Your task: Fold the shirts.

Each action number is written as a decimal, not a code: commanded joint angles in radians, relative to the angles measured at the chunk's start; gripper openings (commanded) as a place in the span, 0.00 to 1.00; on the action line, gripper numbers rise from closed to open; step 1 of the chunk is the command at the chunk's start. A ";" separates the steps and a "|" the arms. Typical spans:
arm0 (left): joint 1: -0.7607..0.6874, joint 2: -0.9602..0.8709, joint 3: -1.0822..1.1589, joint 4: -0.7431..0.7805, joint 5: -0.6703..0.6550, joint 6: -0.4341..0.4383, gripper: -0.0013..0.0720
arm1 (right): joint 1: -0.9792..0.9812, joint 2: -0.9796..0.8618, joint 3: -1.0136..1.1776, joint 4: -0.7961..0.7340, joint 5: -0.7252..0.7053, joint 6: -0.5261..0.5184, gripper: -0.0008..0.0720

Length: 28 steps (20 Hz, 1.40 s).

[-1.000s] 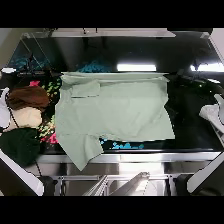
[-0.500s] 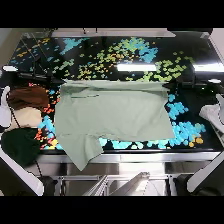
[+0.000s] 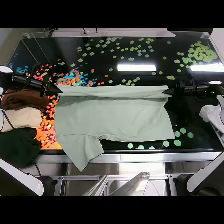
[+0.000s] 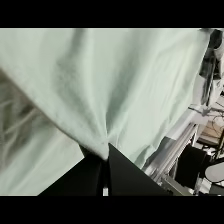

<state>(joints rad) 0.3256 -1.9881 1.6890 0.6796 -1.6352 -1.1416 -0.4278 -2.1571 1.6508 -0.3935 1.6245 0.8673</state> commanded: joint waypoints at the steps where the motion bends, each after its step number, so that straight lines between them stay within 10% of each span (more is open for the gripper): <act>1: 0.044 0.032 -0.138 0.028 0.112 0.027 0.04 | -0.003 0.003 -0.042 -0.011 -0.053 -0.006 0.03; 17: 0.050 0.030 -0.153 0.087 0.301 0.079 0.03 | 0.039 0.003 -0.043 -0.202 -0.153 0.079 0.03; 20: 0.050 0.030 -0.153 0.088 0.302 0.046 0.35 | 0.039 0.013 -0.043 -0.203 -0.176 0.076 0.04; 23: 0.050 0.030 -0.153 0.088 0.290 0.033 0.35 | 0.039 0.056 -0.043 -0.286 -0.234 0.103 0.04; 24: 0.050 0.030 -0.153 0.087 0.282 0.033 0.35 | 0.039 0.071 -0.043 -0.320 -0.237 0.106 0.07; 26: 0.052 0.030 -0.144 0.087 0.242 0.030 0.35 | 0.039 0.085 -0.043 -0.361 -0.220 0.141 0.70; 28: 0.065 0.030 -0.101 0.087 0.190 -0.018 0.35 | 0.039 0.095 -0.043 -0.364 -0.179 0.143 0.83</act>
<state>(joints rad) 0.3805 -1.9587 1.5543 0.7673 -1.3846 -1.1160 -0.3878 -2.0811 1.6077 -0.6781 1.4204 0.9787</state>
